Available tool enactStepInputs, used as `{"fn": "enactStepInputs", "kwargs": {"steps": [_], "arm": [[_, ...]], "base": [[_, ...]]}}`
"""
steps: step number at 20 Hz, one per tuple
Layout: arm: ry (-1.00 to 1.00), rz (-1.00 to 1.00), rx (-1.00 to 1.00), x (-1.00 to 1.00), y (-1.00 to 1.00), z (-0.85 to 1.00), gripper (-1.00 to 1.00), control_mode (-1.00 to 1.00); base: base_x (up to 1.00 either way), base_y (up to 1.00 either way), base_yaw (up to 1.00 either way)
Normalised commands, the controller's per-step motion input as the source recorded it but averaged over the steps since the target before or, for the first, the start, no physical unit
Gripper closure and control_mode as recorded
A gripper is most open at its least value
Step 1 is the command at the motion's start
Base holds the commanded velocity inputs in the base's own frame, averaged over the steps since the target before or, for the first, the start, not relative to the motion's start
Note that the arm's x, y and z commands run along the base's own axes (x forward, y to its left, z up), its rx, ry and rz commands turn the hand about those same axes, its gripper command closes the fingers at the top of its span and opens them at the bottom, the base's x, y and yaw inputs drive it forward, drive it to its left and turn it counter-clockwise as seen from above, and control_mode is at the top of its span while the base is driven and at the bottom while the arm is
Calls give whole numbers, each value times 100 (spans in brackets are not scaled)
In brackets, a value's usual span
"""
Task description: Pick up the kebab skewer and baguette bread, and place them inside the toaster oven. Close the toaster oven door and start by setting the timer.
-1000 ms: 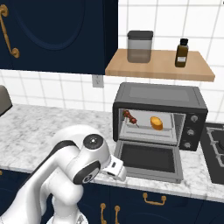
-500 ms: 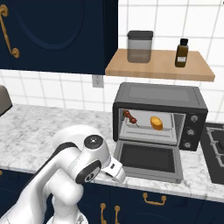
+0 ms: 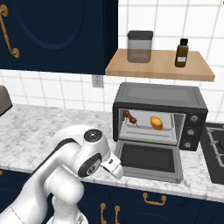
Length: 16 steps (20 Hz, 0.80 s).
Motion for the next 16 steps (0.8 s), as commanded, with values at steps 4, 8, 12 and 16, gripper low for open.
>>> {"fn": "enactStepInputs", "kwargs": {"steps": [4, 8, 12, 16], "arm": [[0, -13, 0, 24, 11, -41, -100, -100], [0, -10, 0, 9, 17, -50, -100, -100], [0, -4, 0, 0, 5, -56, -100, -100], [-3, -1, 0, 17, 10, -48, -100, -100]], "base": [[0, 0, 0], [0, 0, 0], [0, 0, 0], [0, 0, 0]]}}
